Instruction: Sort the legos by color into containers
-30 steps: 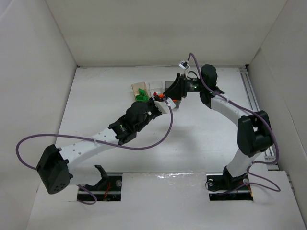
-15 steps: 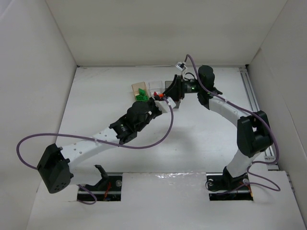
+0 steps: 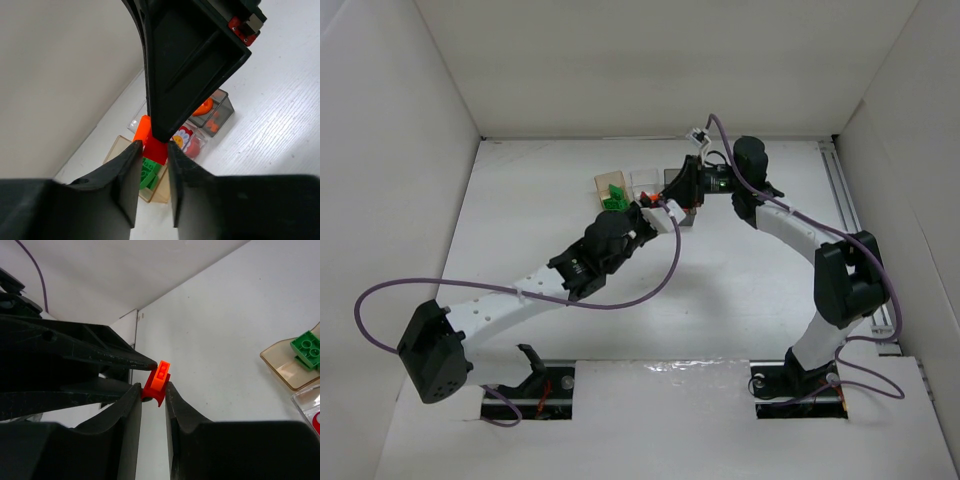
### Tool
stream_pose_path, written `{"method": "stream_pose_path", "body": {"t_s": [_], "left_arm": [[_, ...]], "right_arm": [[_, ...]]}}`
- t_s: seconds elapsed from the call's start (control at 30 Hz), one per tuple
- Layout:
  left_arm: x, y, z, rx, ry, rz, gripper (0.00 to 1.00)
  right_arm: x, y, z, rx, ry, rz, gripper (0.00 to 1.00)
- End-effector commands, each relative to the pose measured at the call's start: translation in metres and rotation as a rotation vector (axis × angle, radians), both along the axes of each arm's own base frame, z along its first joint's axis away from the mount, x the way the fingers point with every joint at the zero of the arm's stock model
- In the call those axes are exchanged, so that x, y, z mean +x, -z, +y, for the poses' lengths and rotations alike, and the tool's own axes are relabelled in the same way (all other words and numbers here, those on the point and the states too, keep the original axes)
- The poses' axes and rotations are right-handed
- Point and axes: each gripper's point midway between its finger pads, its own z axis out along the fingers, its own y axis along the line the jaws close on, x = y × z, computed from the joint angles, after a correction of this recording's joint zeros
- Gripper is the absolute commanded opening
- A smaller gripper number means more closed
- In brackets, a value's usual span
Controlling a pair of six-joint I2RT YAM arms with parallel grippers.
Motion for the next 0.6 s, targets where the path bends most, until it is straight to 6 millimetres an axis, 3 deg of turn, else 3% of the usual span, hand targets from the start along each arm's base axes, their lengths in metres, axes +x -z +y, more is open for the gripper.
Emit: {"method": "stream_pose_path", "body": {"t_s": [0.0,0.1,0.17,0.33,0.4,0.43,0.57], "left_arm": [[0.001,-0.038,-0.003,-0.13,-0.002,-0.028,0.28],[-0.009,-0.042,0.005,-0.159,0.054,0.006,0.63],[-0.022,-0.044,0.012,-0.165,0.109,0.022,0.7],[-0.051,-0.051,0.035,-0.196,0.223,0.078,0.73],[-0.059,-0.07,0.039,-0.216,0.281,0.083,0.67],[-0.07,-0.063,0.039,-0.19,0.363,0.15,0.65],[-0.096,-0.069,0.027,-0.174,0.592,0.343,0.61]], "right_arm": [[-0.005,-0.003,0.002,0.01,-0.029,-0.077,0.0],[-0.011,-0.005,0.0,0.016,-0.071,-0.157,0.0],[-0.017,-0.015,-0.002,0.027,-0.092,-0.251,0.0],[-0.01,-0.005,-0.038,0.012,-0.059,-0.367,0.0],[-0.007,-0.006,-0.047,0.02,-0.073,-0.497,0.0],[-0.008,-0.006,-0.054,0.027,-0.093,-0.532,0.0],[-0.012,-0.018,-0.055,0.056,-0.137,-0.728,0.0]]}}
